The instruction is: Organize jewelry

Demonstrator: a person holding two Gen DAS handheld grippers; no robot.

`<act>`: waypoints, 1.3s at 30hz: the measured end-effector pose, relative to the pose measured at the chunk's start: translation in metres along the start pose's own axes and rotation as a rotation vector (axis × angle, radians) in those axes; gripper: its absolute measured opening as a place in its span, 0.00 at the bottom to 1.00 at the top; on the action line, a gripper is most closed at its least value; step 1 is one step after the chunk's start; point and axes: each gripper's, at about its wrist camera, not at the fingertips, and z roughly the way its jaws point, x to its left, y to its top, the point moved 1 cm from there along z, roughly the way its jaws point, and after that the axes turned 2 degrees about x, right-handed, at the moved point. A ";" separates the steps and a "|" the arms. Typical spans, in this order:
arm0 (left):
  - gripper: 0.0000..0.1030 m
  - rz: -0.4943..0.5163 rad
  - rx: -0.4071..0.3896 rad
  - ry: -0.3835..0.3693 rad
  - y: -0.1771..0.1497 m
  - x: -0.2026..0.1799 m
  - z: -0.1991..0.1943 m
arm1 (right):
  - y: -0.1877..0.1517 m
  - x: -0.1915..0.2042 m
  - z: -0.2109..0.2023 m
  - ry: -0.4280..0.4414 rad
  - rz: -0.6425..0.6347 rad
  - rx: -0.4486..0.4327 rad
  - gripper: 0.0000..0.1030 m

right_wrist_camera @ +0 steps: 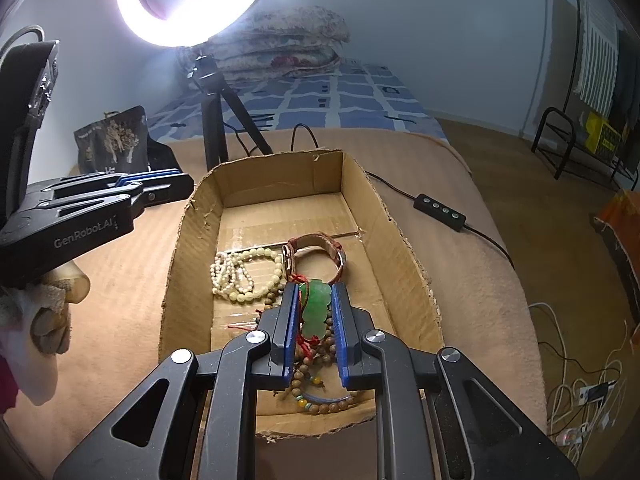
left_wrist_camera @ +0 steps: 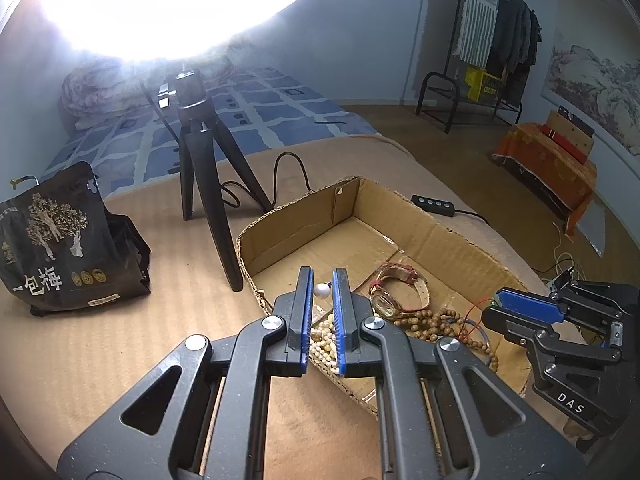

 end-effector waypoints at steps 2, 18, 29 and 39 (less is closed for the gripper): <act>0.08 -0.003 0.003 -0.001 0.000 -0.001 0.002 | 0.001 0.000 0.001 -0.005 0.000 0.001 0.14; 0.45 0.011 -0.013 0.025 0.002 -0.004 0.001 | 0.000 0.003 -0.003 -0.054 -0.014 -0.029 0.50; 0.67 0.002 -0.027 0.048 0.001 -0.003 -0.011 | -0.001 0.006 -0.010 -0.112 -0.007 -0.046 0.69; 0.67 -0.006 -0.048 0.068 0.002 0.004 -0.048 | 0.001 0.018 -0.035 -0.135 -0.025 -0.063 0.69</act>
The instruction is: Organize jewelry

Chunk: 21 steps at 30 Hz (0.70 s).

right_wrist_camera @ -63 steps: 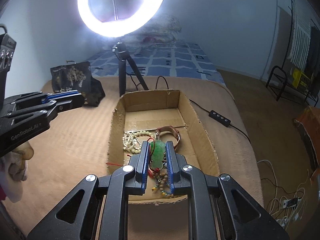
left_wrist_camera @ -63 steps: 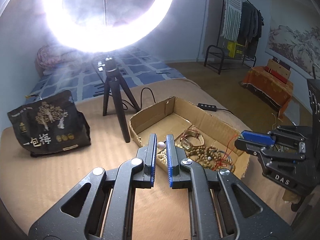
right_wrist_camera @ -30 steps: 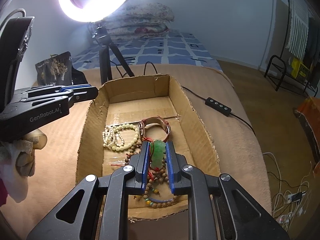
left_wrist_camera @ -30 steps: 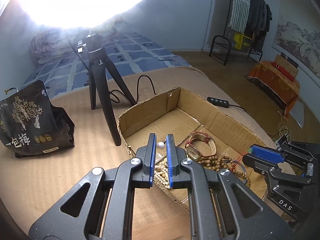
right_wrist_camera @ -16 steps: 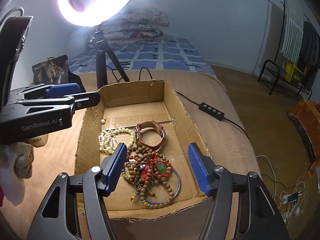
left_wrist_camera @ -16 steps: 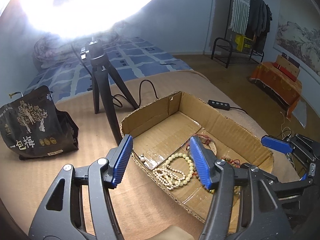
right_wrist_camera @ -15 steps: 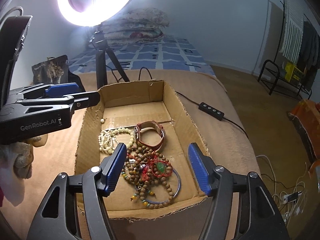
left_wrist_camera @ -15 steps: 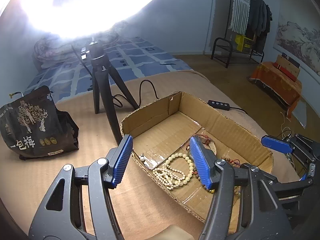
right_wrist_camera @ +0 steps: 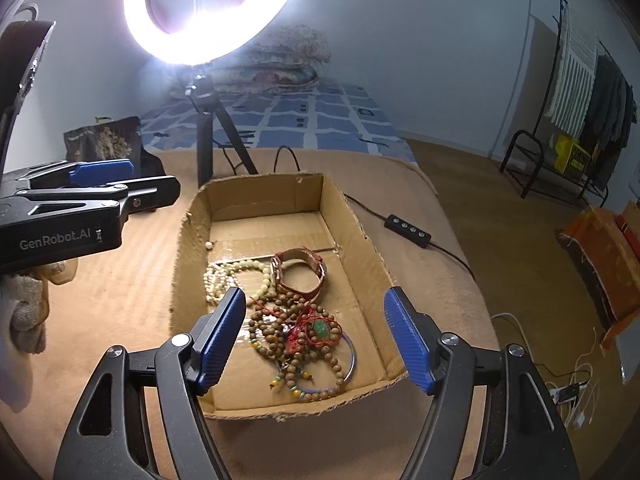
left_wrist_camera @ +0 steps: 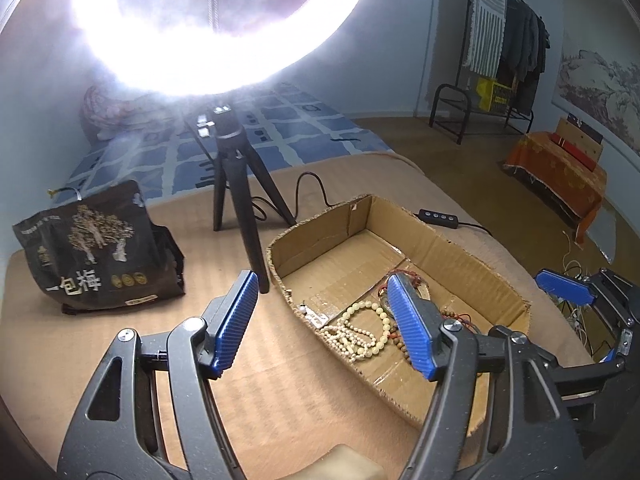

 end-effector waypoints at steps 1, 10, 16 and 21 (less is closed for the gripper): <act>0.67 0.000 -0.003 0.003 0.000 0.001 -0.004 | 0.001 0.001 -0.004 0.001 -0.001 -0.005 0.69; 0.67 0.002 -0.053 0.026 0.001 0.012 -0.065 | 0.007 0.016 -0.044 -0.003 -0.023 -0.037 0.70; 0.67 0.006 -0.086 0.032 -0.006 0.018 -0.114 | 0.008 0.024 -0.079 0.001 -0.022 -0.063 0.70; 0.67 0.013 -0.113 0.036 -0.016 0.021 -0.155 | 0.003 0.033 -0.109 0.001 -0.025 -0.078 0.71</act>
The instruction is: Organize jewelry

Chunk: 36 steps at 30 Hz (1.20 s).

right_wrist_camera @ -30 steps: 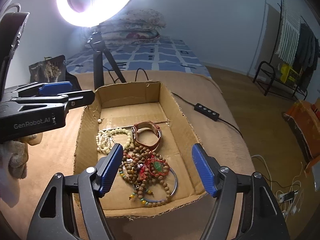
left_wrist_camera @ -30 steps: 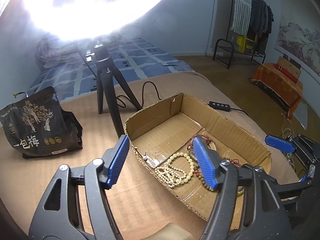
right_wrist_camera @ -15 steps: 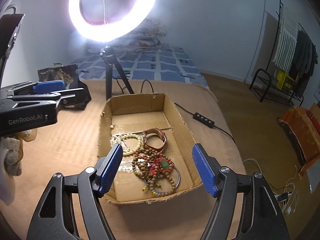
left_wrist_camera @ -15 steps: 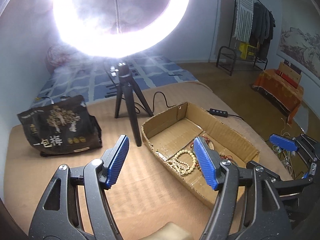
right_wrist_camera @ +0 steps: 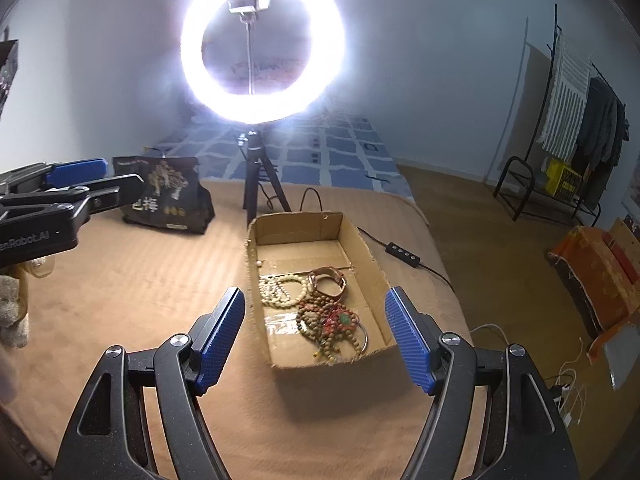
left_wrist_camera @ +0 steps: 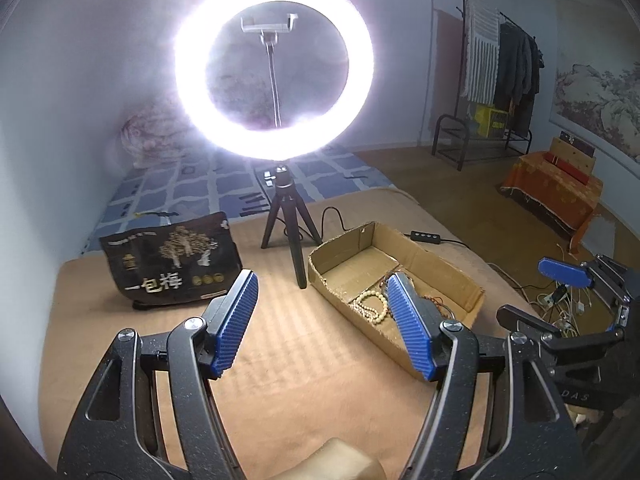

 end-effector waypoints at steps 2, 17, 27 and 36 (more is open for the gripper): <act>0.67 0.003 -0.014 0.000 -0.003 0.001 -0.016 | -0.001 0.005 -0.011 0.000 -0.004 -0.007 0.72; 0.68 -0.023 -0.062 0.006 -0.048 0.003 -0.116 | -0.023 0.030 -0.074 0.013 0.001 -0.064 0.74; 0.89 0.008 -0.086 0.030 -0.075 -0.003 -0.140 | -0.039 0.034 -0.079 -0.003 0.034 -0.089 0.77; 0.99 0.032 -0.091 0.048 -0.090 -0.007 -0.147 | -0.045 0.031 -0.077 -0.020 0.037 -0.094 0.77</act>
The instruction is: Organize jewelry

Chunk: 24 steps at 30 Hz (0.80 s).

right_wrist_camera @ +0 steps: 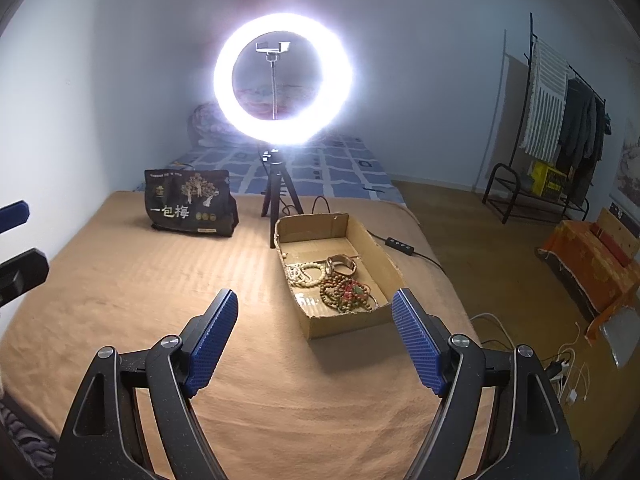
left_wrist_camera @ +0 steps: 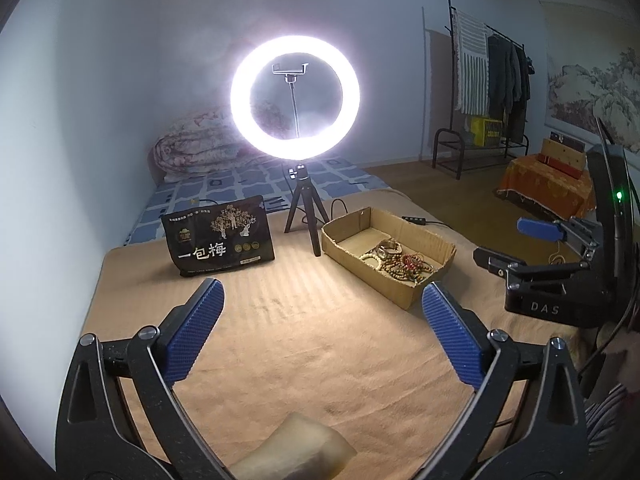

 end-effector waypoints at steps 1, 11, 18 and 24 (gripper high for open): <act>0.99 0.000 0.001 -0.001 -0.001 0.000 0.000 | 0.000 0.000 0.000 -0.003 -0.001 -0.001 0.77; 0.99 -0.028 0.003 -0.013 -0.003 0.003 0.000 | -0.003 0.000 0.003 -0.013 -0.003 0.018 0.77; 0.99 -0.025 0.002 -0.009 -0.003 0.004 0.000 | -0.003 -0.001 0.002 -0.020 -0.003 0.017 0.78; 0.99 -0.027 -0.001 -0.010 -0.003 0.004 -0.001 | -0.004 -0.002 0.002 -0.024 -0.008 0.021 0.78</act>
